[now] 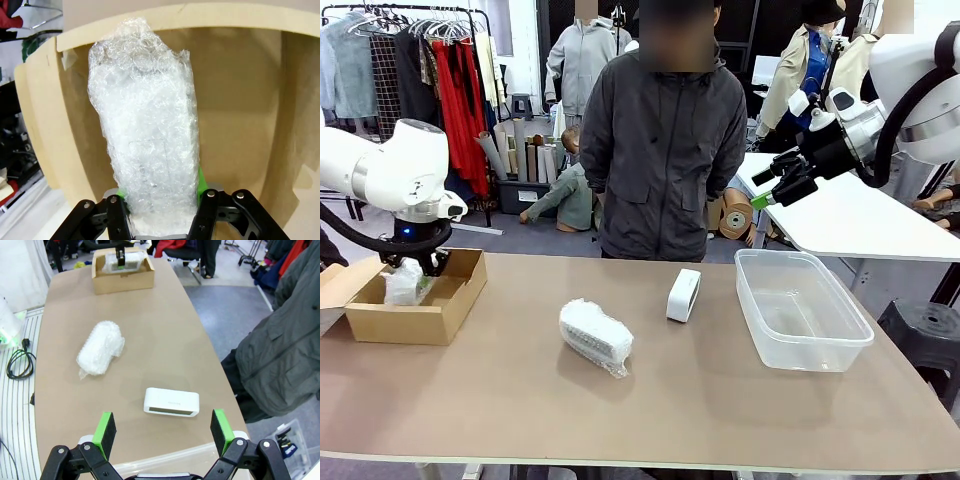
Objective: Separate and place wrapped and unwrapped clocks.
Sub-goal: If the picked Digital clock is wrapped, place it in the Package Box ; if not, place it in the Organizing box.
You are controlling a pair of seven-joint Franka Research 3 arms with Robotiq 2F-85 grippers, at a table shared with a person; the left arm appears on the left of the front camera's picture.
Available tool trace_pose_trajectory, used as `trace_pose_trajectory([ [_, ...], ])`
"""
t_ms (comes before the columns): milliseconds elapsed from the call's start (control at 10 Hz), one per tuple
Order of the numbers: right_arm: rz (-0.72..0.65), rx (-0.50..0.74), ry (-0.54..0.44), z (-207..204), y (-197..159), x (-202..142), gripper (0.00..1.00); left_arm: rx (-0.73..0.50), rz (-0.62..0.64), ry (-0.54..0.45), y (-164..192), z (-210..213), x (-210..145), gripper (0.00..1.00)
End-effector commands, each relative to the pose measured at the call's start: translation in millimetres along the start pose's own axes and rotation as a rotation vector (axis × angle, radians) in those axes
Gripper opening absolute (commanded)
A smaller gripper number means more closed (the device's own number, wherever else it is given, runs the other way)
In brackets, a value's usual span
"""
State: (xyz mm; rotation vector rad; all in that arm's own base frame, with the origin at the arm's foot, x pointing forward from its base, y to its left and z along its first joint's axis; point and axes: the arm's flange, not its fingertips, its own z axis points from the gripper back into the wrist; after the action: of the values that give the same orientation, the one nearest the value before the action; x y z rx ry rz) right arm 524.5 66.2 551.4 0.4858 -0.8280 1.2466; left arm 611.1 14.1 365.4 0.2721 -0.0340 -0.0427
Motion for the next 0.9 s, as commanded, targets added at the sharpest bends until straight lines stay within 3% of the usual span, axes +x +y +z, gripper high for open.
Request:
trace_pose_trajectory([
  [0,0.003,0.0,-0.003,0.8,0.0,1.3,1.0,-0.019,0.009,-0.005,7.3,0.2,7.0,0.0],
  [800,0.003,0.0,-0.003,0.8,0.0,1.3,1.0,-0.012,-0.032,0.038,24.9,-18.5,10.9,0.0],
])
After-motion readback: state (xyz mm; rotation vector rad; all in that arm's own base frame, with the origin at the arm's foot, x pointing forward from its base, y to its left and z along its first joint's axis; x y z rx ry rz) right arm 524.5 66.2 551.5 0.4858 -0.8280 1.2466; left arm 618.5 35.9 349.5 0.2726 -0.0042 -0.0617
